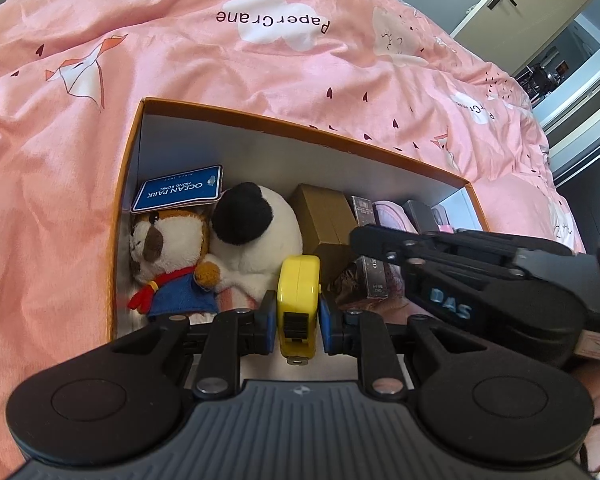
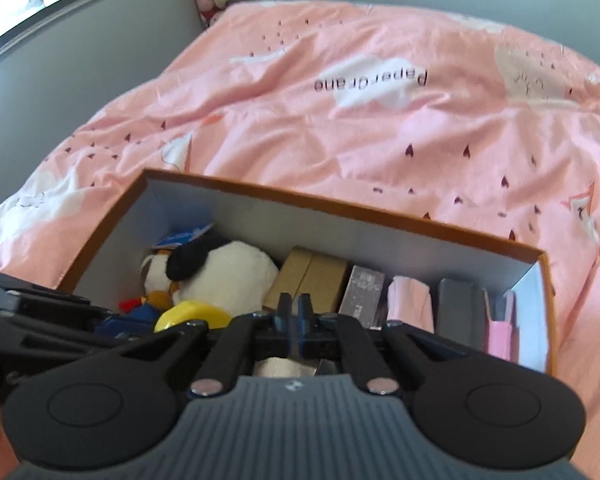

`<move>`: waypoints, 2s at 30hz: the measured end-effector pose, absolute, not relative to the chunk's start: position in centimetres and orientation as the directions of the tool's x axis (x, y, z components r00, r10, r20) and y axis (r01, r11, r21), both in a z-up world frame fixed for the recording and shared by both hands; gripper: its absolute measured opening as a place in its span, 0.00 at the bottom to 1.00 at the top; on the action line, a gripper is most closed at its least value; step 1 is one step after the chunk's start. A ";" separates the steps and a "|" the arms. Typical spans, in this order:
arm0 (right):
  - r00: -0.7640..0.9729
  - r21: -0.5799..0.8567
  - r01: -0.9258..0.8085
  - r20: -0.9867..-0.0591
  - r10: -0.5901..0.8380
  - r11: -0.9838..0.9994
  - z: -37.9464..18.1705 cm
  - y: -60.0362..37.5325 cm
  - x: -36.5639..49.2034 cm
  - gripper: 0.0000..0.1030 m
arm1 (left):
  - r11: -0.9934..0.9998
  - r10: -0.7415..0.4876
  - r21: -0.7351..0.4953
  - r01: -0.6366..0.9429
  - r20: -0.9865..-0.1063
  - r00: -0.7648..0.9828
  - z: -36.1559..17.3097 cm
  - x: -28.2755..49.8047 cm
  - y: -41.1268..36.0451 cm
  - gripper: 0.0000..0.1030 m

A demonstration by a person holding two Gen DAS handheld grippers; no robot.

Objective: Organize objects
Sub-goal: 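Open the right gripper to release the brown box while left gripper holds the tape measure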

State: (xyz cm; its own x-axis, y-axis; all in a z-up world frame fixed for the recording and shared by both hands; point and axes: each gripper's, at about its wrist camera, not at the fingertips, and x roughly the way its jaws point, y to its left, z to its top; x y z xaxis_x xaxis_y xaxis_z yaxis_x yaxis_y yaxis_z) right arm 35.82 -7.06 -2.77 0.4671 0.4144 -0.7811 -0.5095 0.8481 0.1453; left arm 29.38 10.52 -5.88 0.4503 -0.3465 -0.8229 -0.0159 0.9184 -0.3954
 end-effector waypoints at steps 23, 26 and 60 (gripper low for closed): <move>0.495 0.181 -0.439 -0.769 0.405 0.880 -3.0 -8.1 36.6 0.06 | 0.904 -0.376 -0.427 -0.017 -0.815 0.441 -5.4 28.4 9.7 0.21; 0.519 0.169 -0.431 -0.757 0.396 0.886 -2.0 -9.3 35.3 0.06 | 0.908 -0.379 -0.419 0.002 -0.819 0.430 -5.5 28.3 8.6 0.21; 0.445 0.103 -0.522 -0.814 0.373 0.846 -2.3 -10.2 31.1 0.29 | 0.963 -0.203 -0.254 -0.089 -0.903 0.378 -5.4 27.9 7.3 0.36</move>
